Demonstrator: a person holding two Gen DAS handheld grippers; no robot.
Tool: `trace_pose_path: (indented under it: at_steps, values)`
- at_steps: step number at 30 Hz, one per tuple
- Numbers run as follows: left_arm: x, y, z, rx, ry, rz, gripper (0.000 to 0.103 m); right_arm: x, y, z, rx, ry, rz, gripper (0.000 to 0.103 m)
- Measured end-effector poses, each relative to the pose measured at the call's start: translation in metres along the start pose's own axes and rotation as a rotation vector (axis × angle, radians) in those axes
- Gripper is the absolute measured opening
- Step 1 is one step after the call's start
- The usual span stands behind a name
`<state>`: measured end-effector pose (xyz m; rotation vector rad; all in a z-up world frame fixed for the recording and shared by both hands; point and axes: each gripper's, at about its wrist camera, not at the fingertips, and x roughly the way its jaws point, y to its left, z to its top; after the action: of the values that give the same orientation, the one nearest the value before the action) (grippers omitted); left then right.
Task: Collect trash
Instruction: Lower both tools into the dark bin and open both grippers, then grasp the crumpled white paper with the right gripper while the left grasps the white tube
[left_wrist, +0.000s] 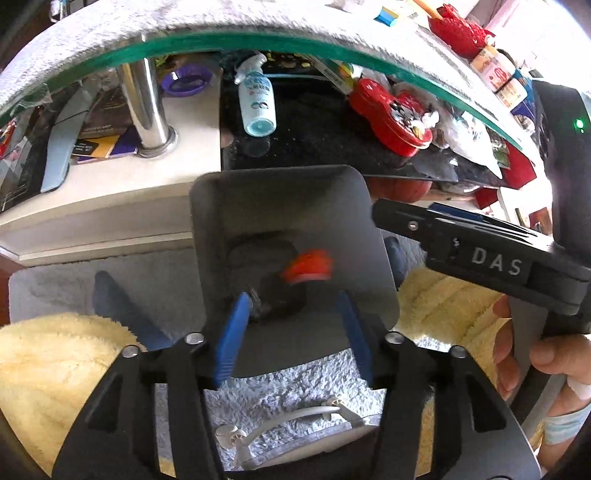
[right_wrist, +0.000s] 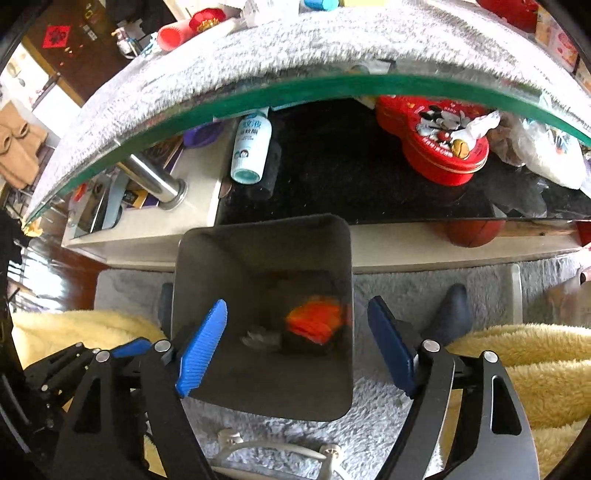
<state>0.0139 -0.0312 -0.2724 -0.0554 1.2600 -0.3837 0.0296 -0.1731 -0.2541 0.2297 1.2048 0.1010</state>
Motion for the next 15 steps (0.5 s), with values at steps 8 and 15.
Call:
trace_pose_path:
  at_steps: [8, 15]
  values:
    - [-0.033, 0.005, 0.013, 0.023, -0.09, 0.065, 0.095, -0.04, -0.014, 0.016, 0.039, -0.117, -0.047, 0.099]
    - [-0.066, 0.0, 0.032, 0.034, -0.168, 0.077, 0.095, -0.078, -0.017, 0.037, 0.056, -0.217, -0.033, 0.099]
